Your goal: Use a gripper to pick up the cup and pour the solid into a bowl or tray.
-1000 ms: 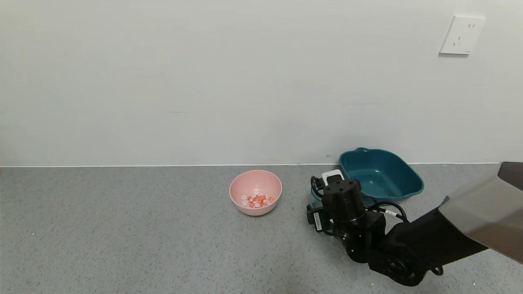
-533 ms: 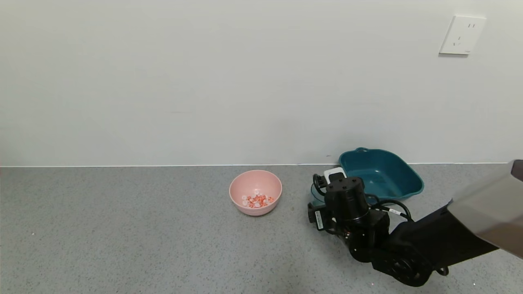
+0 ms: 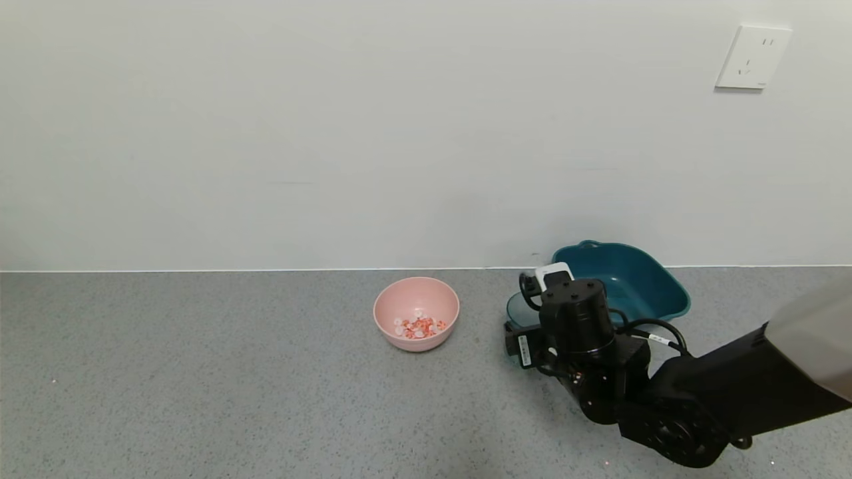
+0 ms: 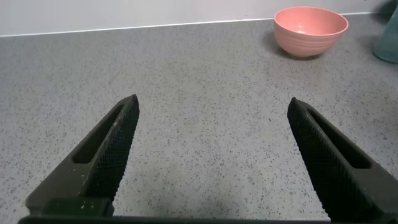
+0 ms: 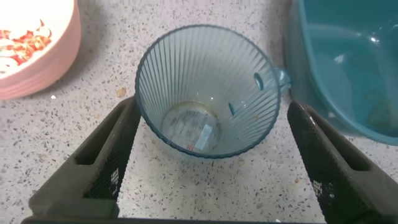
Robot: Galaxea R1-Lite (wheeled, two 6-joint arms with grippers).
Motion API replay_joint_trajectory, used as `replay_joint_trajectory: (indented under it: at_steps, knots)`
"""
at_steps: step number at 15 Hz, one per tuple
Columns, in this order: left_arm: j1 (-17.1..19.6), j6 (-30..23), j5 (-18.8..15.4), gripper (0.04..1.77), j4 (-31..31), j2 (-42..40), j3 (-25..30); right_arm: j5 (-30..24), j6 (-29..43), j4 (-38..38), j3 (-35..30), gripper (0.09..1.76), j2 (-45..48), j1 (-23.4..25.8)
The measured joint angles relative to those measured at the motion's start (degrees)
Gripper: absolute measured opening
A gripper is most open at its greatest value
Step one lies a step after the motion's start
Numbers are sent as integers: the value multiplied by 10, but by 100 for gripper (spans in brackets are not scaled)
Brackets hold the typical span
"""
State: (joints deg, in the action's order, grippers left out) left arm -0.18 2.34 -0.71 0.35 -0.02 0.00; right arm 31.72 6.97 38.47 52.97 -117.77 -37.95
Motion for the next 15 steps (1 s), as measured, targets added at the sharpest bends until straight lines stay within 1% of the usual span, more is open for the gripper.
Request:
replay_joint_trajectory:
  at_steps: [8, 10, 13, 15]
  knots:
    - [0, 0, 0, 172, 0, 0, 0, 0, -9, -4, -12, 170, 42, -8]
    - [0, 0, 0, 172, 0, 0, 0, 0, -21, -5, -13, 170, 57, -8]
    - [0, 0, 0, 172, 0, 0, 0, 0, -66, -8, -17, 170, 90, -9]
    - [0, 0, 0, 172, 0, 0, 0, 2, -80, -10, -29, 170, 118, -12]
